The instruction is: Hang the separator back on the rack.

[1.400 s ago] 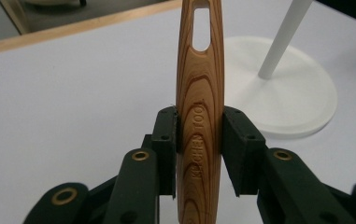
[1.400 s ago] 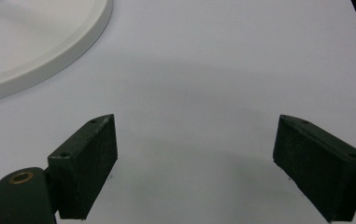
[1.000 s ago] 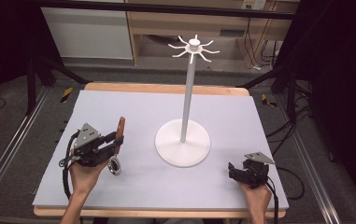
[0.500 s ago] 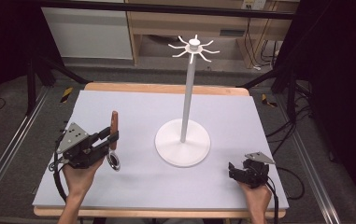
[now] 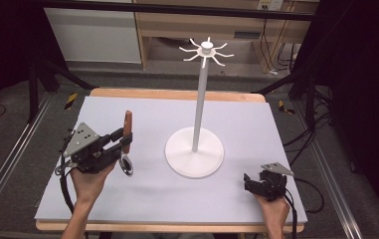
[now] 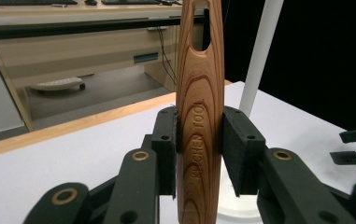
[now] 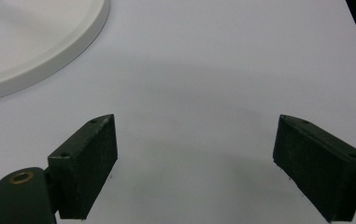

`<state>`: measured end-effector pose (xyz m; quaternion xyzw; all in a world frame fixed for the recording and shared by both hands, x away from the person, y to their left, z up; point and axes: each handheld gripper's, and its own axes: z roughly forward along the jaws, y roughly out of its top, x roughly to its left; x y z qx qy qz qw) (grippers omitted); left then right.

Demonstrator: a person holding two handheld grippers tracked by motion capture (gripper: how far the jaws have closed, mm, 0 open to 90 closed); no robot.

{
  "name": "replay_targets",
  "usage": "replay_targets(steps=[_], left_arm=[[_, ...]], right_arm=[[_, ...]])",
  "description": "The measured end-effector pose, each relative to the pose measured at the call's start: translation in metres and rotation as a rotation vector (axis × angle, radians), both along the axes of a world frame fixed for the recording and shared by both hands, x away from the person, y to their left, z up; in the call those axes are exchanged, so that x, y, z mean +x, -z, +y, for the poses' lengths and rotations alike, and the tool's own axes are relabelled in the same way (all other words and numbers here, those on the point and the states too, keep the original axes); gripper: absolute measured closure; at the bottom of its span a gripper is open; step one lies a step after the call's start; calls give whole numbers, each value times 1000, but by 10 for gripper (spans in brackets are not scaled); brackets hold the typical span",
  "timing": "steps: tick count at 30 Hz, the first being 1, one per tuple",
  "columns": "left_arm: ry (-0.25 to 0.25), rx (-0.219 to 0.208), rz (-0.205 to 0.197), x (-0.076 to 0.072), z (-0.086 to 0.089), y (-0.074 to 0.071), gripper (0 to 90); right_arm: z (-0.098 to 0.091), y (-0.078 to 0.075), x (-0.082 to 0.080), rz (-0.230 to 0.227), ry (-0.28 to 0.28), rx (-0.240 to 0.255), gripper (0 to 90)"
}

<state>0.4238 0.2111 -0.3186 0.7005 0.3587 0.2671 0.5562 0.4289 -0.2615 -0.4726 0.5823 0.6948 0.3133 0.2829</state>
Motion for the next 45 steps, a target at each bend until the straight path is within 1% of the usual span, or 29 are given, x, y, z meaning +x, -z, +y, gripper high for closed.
replay_targets(steps=[5, 7, 8, 9, 11, 12, 13, 20, 22, 25, 26, 28, 30, 34, 36, 38, 40, 45], left_arm=[[17, -22, -11, 3, -6, -12, 672], [25, -21, -17, 4, -8, -17, 671], [25, -21, -17, 4, -8, -17, 671], [27, -26, -26, 5, -12, -22, 672], [36, -32, -27, 6, -13, -26, 671], [36, -32, -27, 6, -13, -26, 671], [42, -43, -29, 8, -15, -31, 671], [47, -41, -42, 11, -18, -42, 671], [48, -44, -43, 12, -18, -42, 671], [46, -30, -45, 14, -19, -45, 671], [44, -33, -45, 15, -20, -46, 671], [49, -30, -41, 16, -19, -47, 671], [54, -42, -41, 18, -20, -50, 671], [59, -42, -49, 20, -22, -55, 671], [64, -42, -63, 21, -26, -61, 671], [69, -45, -71, 21, -28, -65, 671], [71, -47, -75, 21, -30, -67, 671], [89, -33, -88, 22, -39, -74, 671]], right_arm=[[-1, 1, 1, 2, 0, -1, 142], [-1, 1, 1, 1, -1, -1, 142], [0, 1, 1, 1, -2, 1, 142], [-1, 0, 1, -1, -3, 0, 142], [-1, 0, 0, -1, 0, 4, 142], [-1, 0, 1, -2, -1, 2, 142], [-1, 0, 1, -2, 2, 0, 142], [-2, 0, 1, -10, 1, -1, 142], [-1, -1, 0, -9, 5, -4, 142], [0, -1, 1, -12, 4, -6, 142], [1, -1, 0, -8, 9, 3, 142], [1, 0, 1, -7, 4, -5, 142], [1, 0, 1, -7, -2, -7, 142], [0, -1, 0, -11, 1, -3, 142], [0, -1, 0, -10, 5, 1, 142], [-1, 0, 0, -13, 3, -6, 142], [0, -1, 0, -10, 8, 0, 142], [-1, -1, 0, -10, 7, 0, 142]])
